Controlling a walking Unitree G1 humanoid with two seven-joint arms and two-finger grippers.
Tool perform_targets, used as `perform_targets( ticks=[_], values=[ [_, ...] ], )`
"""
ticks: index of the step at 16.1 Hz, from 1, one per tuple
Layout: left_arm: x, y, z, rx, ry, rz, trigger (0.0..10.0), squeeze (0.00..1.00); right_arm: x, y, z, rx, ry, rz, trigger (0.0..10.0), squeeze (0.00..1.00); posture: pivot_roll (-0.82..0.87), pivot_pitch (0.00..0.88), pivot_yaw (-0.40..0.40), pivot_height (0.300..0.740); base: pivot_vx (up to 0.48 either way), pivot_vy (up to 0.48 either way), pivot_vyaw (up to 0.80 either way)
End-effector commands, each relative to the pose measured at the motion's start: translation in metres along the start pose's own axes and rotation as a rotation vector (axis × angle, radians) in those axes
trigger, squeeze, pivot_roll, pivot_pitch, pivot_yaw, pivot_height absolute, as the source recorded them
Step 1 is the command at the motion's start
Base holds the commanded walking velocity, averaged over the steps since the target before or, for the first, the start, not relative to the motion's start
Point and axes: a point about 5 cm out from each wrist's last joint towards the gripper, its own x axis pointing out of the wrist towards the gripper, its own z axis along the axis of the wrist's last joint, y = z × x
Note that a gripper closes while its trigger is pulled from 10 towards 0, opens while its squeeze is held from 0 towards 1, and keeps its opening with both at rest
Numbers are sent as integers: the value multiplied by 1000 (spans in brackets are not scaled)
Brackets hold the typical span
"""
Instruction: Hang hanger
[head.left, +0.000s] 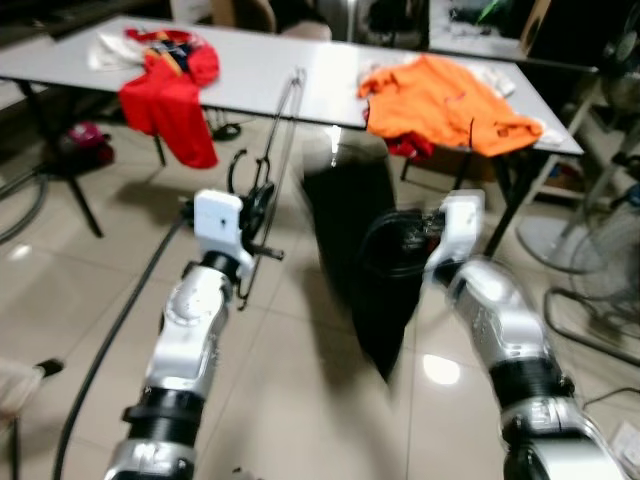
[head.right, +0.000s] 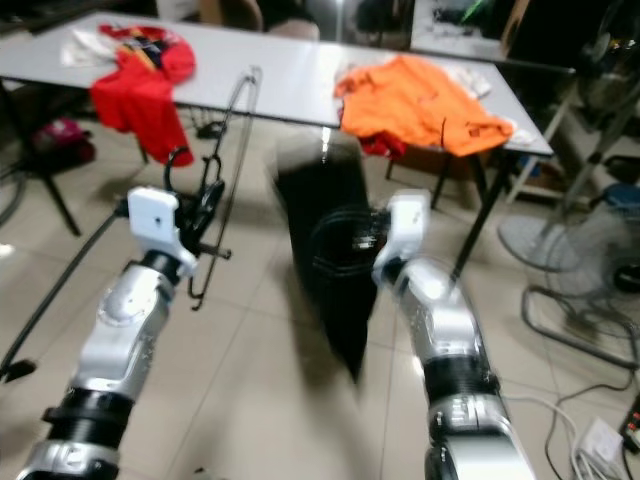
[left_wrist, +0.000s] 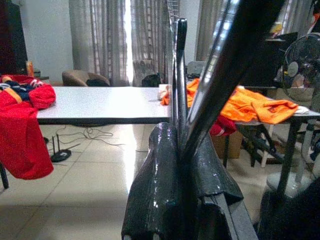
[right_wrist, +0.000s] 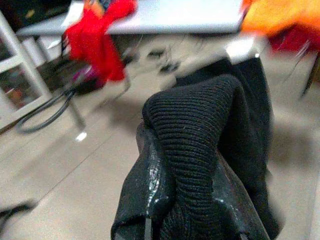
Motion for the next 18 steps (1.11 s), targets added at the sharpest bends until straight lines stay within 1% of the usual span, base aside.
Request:
perform_targets(
  ticks=[1,2,3,4,5,6,7,8,9,10,11,12,13,14,15,17,18],
  values=[
    [2,3,1,4,11,6,10000,0,-3,-11,16,-2,-48,-34,0,161,-30,0,-36,740,0,0,0],
    [2,4,0,6,16,13,10000,0,-7,-23,18,-17,-43,-68,0,173,-31,0,-35,740,0,0,0],
    [2,4,0,17,20,17,10000,0,-11,-33,21,-81,-26,-95,0,216,-32,0,-33,740,0,0,700],
    [3,4,-1,18,22,18,10000,0,-13,-39,22,-113,-17,-106,0,231,-32,0,-32,740,0,0,663],
    [3,4,-1,16,24,19,10000,0,-13,-41,23,-115,-16,-110,0,231,-32,0,-31,740,0,0,663],
    [3,3,-2,21,28,24,10000,0,-13,-46,23,-132,-8,-129,0,259,-26,0,-31,740,0,0,587],
    [2,5,-3,42,43,42,10000,0,-13,-49,25,-157,-10,-131,0,263,-23,0,-30,740,0,0,550],
    [2,5,-3,42,43,42,10000,0,-13,-49,25,-157,-10,-131,0,263,-23,0,-30,740,0,0,550],
    [-1,13,-13,69,106,130,10000,0,-10,-50,28,-223,-13,-134,0,271,-14,0,-33,740,0,0,506],
    [-3,15,-16,65,119,159,10000,0,-10,-50,28,-243,-14,-136,0,271,-11,0,-34,740,0,0,463],
    [-8,16,-22,48,142,202,10000,0,-9,-51,25,-288,-13,-158,0,267,-6,0,-38,740,0,-442,431],
    [-16,15,-29,41,164,239,10000,0,-9,-52,13,-258,-4,-194,0,267,-3,0,-38,740,0,-480,406],
    [-26,12,-36,59,189,260,10000,0,-9,-46,-4,-221,12,-195,0,286,13,0,-46,740,0,-480,406],
    [-33,11,-41,63,208,264,10000,0,-9,-43,-12,-201,21,-194,0,310,19,0,-47,740,0,-480,0],
    [-46,9,-50,64,255,280,10000,0,-7,-34,-24,-162,31,-185,0,341,24,0,-47,740,0,-480,0],
    [-51,6,-56,86,288,310,10000,0,-5,-28,-29,-161,36,-160,0,349,34,0,-49,740,0,-480,0],
    [-50,10,-57,107,309,359,10000,0,-3,-27,-31,-151,44,-162,0,349,57,0,-54,740,0,-480,0]
  ],
)
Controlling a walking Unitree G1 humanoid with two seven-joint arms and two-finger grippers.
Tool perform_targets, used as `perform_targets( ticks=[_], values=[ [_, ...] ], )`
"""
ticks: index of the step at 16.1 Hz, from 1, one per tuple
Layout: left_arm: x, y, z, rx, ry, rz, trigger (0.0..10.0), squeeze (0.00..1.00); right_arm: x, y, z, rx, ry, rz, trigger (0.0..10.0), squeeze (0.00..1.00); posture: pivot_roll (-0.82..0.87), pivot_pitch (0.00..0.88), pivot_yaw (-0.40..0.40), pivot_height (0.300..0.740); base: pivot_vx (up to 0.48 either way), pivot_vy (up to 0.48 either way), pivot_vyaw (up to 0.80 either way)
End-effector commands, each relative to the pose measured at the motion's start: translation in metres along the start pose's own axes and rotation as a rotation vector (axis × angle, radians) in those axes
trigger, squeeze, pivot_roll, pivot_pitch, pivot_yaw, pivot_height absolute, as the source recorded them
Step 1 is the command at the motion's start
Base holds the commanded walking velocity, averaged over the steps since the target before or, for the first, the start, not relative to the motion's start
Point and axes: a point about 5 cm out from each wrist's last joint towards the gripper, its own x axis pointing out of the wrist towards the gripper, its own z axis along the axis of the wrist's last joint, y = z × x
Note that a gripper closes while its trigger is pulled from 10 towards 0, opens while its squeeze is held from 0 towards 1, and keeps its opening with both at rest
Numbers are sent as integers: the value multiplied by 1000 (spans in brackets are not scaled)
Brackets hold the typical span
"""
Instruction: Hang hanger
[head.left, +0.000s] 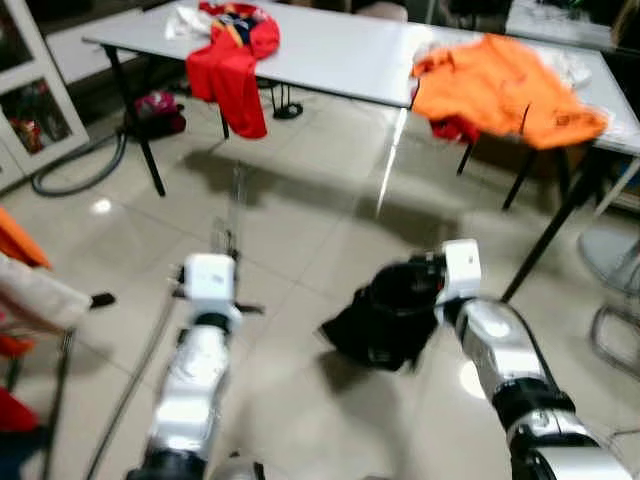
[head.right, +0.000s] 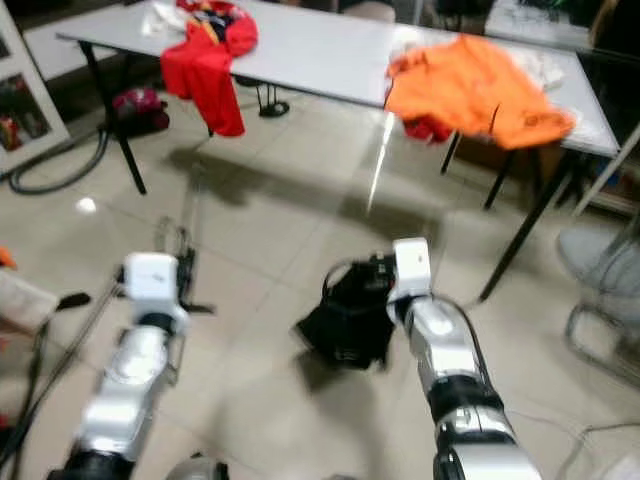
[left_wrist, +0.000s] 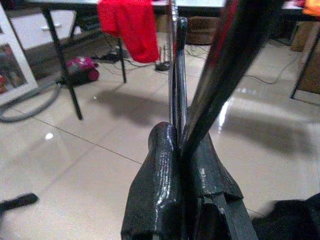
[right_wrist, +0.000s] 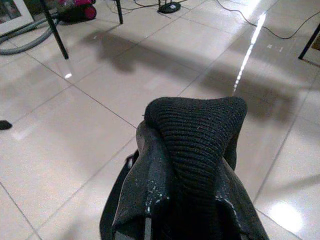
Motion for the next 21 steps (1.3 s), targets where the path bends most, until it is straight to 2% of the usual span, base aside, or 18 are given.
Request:
perform_targets(
  ticks=[1,6,8,9,11,13,15,16,17,20,21],
  values=[
    [7,8,7,18,7,69,10000,0,5,0,14,11,-56,-9,0,357,69,0,-55,740,0,-480,0],
    [18,20,13,25,22,131,10000,0,14,3,32,22,-103,-6,0,427,88,0,-33,740,0,-480,0],
    [20,16,13,-32,31,106,10000,0,13,-1,31,6,-99,-2,0,459,71,0,-33,740,0,0,0],
    [20,14,12,-12,14,73,10000,0,12,-3,26,-1,-88,-5,0,467,62,0,-32,740,0,0,0],
    [2,19,-9,-60,27,-28,10000,0,2,-2,-1,-8,-54,-22,0,486,44,0,-28,740,0,0,0],
    [-15,25,-16,6,36,-56,10000,0,-8,-5,-15,5,-47,-29,0,522,37,0,-22,740,0,0,0],
    [-57,28,-31,28,111,-134,10000,0,-39,-5,-39,-11,-46,9,0,541,34,0,-18,740,0,0,0],
    [-63,28,-31,36,110,-145,10000,0,-45,-5,-41,-12,-48,14,0,541,34,0,-17,740,0,0,0],
    [-64,30,-31,8,108,-125,10000,0,-57,-6,-51,5,-24,24,0,549,34,0,-22,740,0,0,400],
    [-43,24,-18,-36,56,-82,10000,0,-46,-11,-50,69,-4,-3,0,592,19,0,-33,740,0,-320,406],
    [-43,24,-15,-22,49,-74,10000,0,-48,-11,-49,81,-2,-3,0,596,16,0,-31,740,0,-480,406]
  ],
)
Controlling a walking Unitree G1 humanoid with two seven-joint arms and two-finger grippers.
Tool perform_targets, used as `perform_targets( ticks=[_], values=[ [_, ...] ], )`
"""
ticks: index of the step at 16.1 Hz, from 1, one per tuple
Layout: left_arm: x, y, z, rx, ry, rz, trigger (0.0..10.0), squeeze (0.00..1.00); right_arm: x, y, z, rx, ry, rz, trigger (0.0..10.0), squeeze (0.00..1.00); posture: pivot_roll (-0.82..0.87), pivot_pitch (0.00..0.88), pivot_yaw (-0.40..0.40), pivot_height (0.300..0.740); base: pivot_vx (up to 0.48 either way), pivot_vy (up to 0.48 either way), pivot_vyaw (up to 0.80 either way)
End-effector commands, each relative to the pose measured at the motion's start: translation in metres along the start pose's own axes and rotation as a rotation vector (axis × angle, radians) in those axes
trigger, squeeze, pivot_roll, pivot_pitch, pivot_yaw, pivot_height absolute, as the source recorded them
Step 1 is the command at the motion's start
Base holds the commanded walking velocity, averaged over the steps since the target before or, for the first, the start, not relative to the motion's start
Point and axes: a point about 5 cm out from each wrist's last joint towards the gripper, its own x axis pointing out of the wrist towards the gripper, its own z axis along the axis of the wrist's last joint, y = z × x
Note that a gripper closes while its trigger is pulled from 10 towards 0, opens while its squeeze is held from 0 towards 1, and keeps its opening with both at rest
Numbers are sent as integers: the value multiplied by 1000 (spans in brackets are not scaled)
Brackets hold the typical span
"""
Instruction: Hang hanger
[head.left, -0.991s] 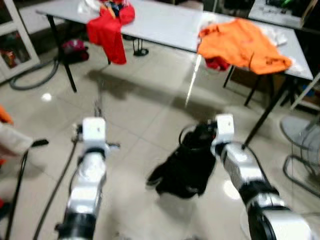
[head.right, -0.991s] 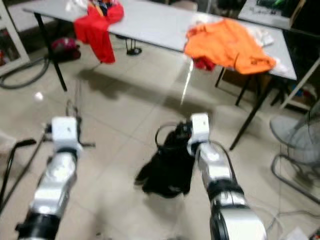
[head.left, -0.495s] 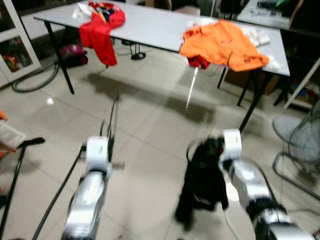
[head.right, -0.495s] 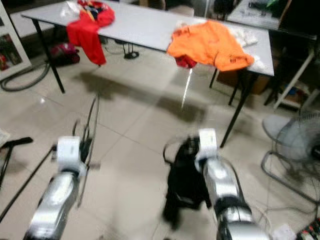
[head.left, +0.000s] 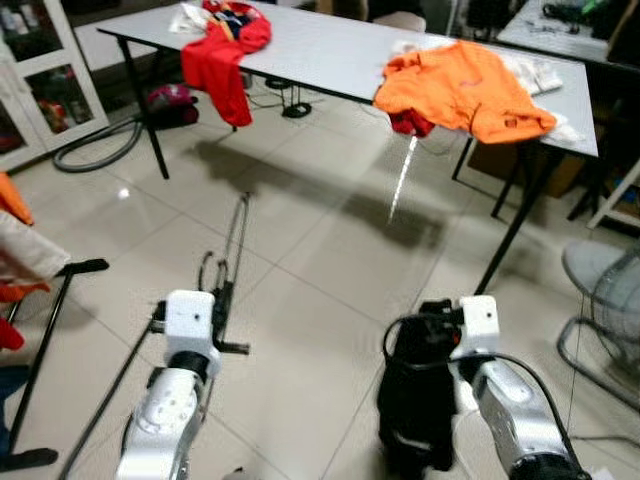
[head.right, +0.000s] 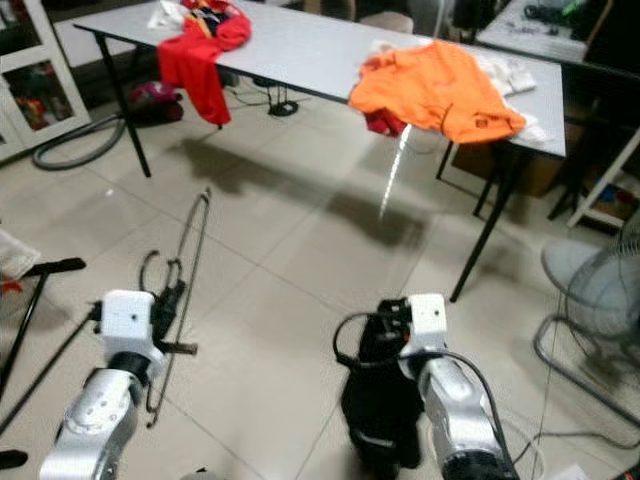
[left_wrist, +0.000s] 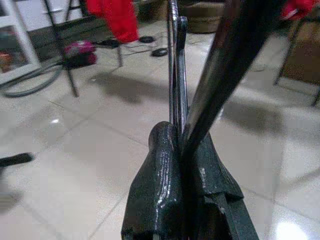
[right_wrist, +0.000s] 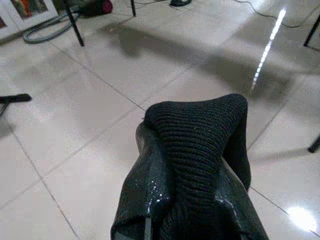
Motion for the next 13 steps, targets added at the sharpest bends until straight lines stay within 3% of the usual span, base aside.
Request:
perform_targets(
  ticks=[1,3,5,6,8,10,13],
  values=[
    [-8,1,-1,20,16,11,10000,0,-14,-7,1,-2,10,2,0,608,15,0,-37,740,0,-480,406],
    [-29,12,-13,47,63,15,10000,0,-40,-5,-21,-23,79,39,0,612,26,0,-40,740,0,-480,413],
    [-31,10,-16,29,69,13,10000,0,-48,-11,-38,-17,115,42,0,627,22,0,-34,740,0,-480,403],
    [-30,8,-15,34,61,8,10000,0,-49,-10,-42,-27,123,51,0,627,14,0,-31,740,0,-480,400],
    [-29,9,-15,88,68,99,10000,0,-50,-6,-47,-20,134,59,0,631,6,0,-31,740,0,-480,409],
    [-27,13,-20,53,97,170,10000,0,-48,0,-56,8,143,61,0,631,8,0,-33,740,0,-480,406],
    [-20,16,-13,35,72,119,10000,0,-56,9,-66,22,143,63,0,635,11,0,-38,740,0,0,410]
  ],
)
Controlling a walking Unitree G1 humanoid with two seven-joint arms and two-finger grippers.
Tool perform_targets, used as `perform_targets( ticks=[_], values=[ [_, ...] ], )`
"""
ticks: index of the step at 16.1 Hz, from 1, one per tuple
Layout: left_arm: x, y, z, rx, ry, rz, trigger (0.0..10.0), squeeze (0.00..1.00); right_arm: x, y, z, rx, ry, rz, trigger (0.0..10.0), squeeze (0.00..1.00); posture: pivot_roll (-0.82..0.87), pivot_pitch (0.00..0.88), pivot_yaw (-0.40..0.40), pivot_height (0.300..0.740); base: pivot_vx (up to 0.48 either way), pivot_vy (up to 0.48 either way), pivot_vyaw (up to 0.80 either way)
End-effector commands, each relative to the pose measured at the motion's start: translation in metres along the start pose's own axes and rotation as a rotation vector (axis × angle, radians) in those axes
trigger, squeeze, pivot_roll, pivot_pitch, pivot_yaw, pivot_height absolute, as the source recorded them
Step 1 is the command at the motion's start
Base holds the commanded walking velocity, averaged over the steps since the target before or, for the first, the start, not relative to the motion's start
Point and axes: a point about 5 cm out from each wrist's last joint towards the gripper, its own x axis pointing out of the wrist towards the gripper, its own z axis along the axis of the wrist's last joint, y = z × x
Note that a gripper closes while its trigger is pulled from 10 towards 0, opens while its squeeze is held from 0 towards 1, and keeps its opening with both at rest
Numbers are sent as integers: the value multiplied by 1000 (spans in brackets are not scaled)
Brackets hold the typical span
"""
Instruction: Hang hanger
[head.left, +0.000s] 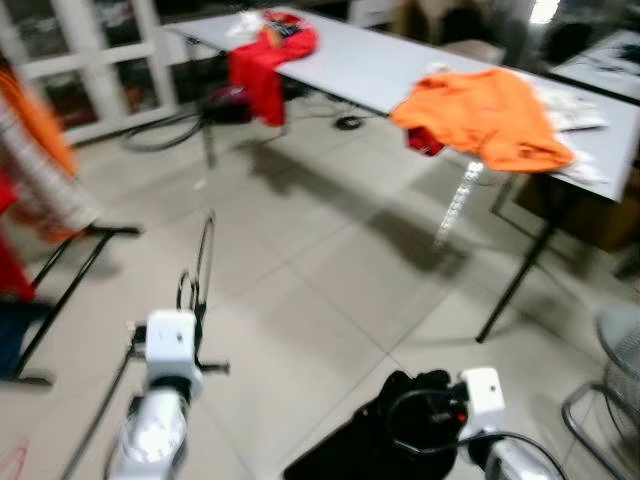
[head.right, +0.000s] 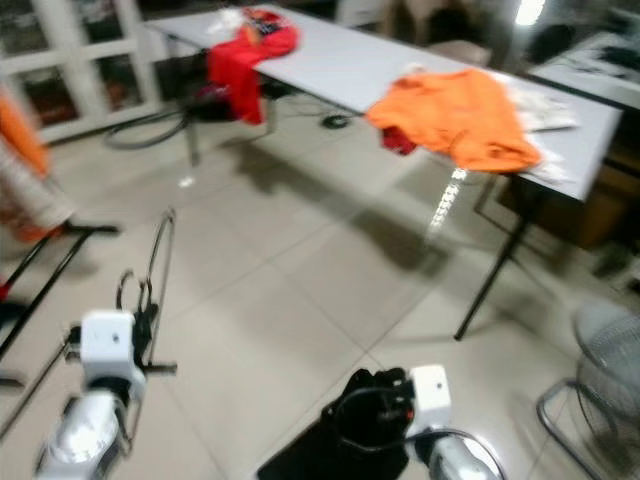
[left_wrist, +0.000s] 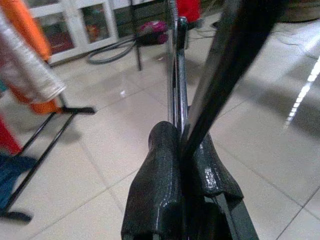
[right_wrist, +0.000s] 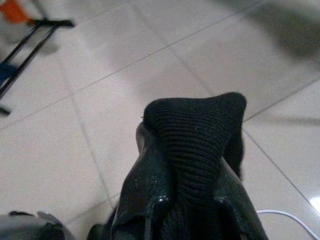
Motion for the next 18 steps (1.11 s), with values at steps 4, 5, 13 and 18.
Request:
perform_targets(
  ticks=[4,5,13,18],
  values=[
    [-8,-16,9,39,-51,-107,10000,0,-5,-4,4,-57,-36,-13,0,647,30,0,-38,740,0,0,409],
    [-5,-18,12,40,-55,-117,10000,0,-7,-6,8,-58,-51,-23,0,635,32,0,-36,740,0,0,406],
    [8,-25,27,-33,-81,-118,10000,0,-12,1,27,-51,-159,-39,0,616,32,0,-22,740,465,0,445],
    [16,-29,25,-67,-69,-99,10000,0,-19,5,35,-101,-180,22,0,631,21,0,-40,740,480,0,550]
  ],
)
